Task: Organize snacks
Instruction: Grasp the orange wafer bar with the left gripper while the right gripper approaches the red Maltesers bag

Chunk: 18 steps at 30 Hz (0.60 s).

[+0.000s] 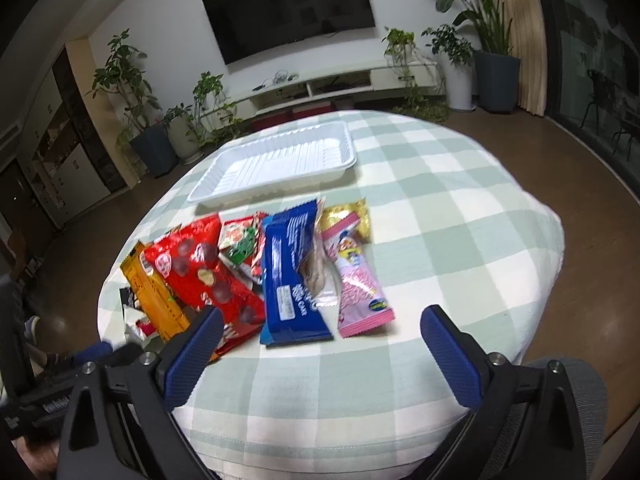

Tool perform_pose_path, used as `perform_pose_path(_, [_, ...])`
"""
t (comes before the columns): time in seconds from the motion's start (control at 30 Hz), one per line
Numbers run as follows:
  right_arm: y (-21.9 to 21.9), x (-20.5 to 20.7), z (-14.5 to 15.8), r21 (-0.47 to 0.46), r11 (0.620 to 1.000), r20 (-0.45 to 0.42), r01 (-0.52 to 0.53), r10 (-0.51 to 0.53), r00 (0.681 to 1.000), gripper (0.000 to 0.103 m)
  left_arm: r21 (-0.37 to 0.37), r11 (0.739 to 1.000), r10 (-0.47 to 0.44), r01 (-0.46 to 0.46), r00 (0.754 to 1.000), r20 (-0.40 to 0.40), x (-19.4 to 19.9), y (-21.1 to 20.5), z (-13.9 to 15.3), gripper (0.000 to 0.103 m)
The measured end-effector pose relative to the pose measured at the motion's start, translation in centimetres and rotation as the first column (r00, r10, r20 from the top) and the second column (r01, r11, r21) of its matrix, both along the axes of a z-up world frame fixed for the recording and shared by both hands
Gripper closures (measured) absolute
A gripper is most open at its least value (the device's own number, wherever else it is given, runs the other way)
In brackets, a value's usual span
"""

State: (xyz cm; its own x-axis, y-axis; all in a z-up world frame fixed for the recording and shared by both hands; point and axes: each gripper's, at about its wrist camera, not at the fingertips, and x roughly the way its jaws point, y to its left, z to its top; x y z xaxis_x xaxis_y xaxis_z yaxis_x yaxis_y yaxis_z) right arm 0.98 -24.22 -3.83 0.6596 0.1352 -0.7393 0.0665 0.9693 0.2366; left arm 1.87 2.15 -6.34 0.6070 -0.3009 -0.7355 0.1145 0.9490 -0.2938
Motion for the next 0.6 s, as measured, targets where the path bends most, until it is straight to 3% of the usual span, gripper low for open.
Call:
perform_pose_path(0.03, [0.1,0.1,-0.2,-0.001,1.000,-0.006,-0.011,0.011,1.000,0.006,0.011,1.000,-0.011,0.011,1.000,0.011,0.2,-0.6,0.1,0.025])
perform_pose_path(0.13, [0.5,0.1,-0.6,-0.023,0.999,-0.007,-0.037,0.037,0.999,0.011,0.059,0.998,-0.037,0.036,0.999,0.008,1.2,-2.3,0.0,0.055])
perform_pose_path(0.2, [0.6,0.0,-0.7,-0.035,0.999,-0.001,-0.041,0.041,0.999,0.012,0.049,0.997,-0.055,0.056,0.998,-0.015,2.1,-3.0,-0.4,0.064])
perform_pose_path(0.43, [-0.2,0.1,-0.8,-0.029,0.999,0.000,-0.028,0.028,1.000,0.012,0.064,0.997,-0.046,0.044,0.998,0.030,1.9,-3.6,1.0,0.063])
perform_pose_path(0.5, [-0.3,0.2,-0.9,-0.029,0.999,0.000,-0.025,0.025,1.000,0.012,0.085,0.995,-0.051,0.047,0.997,0.050,1.8,-3.7,1.2,0.057])
perform_pose_path(0.6, [-0.3,0.2,-1.0,-0.024,0.999,-0.007,-0.030,0.030,1.000,0.012,0.086,0.993,-0.075,0.075,0.997,-0.004,2.3,-4.4,0.3,0.056])
